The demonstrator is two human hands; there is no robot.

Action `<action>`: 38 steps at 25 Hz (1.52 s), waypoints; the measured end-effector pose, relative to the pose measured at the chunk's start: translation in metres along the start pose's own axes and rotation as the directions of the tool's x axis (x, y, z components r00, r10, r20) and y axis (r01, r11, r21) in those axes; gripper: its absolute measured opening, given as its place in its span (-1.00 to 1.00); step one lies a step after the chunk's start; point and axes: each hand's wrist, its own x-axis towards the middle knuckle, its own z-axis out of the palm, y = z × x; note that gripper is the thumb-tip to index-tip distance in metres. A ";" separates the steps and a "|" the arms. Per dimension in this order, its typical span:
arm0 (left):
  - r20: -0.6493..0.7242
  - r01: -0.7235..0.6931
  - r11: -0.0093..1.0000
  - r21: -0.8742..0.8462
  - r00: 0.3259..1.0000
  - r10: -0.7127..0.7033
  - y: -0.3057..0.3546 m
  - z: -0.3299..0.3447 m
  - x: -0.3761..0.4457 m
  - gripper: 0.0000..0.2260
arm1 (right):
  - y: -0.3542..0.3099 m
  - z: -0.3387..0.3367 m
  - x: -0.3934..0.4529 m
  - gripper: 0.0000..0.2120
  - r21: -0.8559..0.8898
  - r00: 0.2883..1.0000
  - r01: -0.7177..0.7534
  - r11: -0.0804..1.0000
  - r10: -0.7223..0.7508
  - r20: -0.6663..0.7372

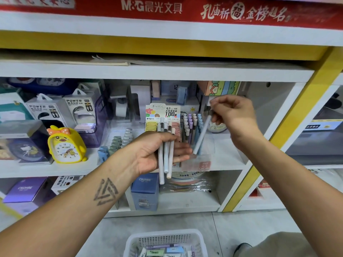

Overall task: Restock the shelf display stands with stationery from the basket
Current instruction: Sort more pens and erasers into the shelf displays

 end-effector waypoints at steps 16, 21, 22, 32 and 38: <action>0.024 -0.023 0.999 0.025 0.999 0.023 -0.005 0.002 0.004 -0.72 | 0.028 -0.015 0.013 -0.94 -0.711 0.944 0.317 0.628 -0.282 0.171; 0.039 -0.027 0.999 0.040 0.999 0.026 -0.007 0.006 0.007 -0.69 | 0.041 -0.012 0.011 -0.95 -0.742 0.937 0.347 0.573 -0.245 0.248; 0.039 -0.028 0.999 0.044 0.999 0.026 -0.008 0.006 0.007 -0.68 | 0.042 -0.011 0.010 -0.94 -0.743 0.936 0.353 0.569 -0.231 0.267; 0.036 -0.034 0.998 0.050 0.999 0.032 -0.010 0.006 0.008 -0.67 | 0.043 -0.008 0.018 -0.85 -0.763 0.914 0.404 0.504 -0.257 0.314; 0.041 -0.037 0.998 0.055 0.999 0.035 -0.008 0.000 0.007 -0.71 | 0.059 -0.004 0.021 -0.54 -0.824 0.940 0.324 0.465 -0.059 0.337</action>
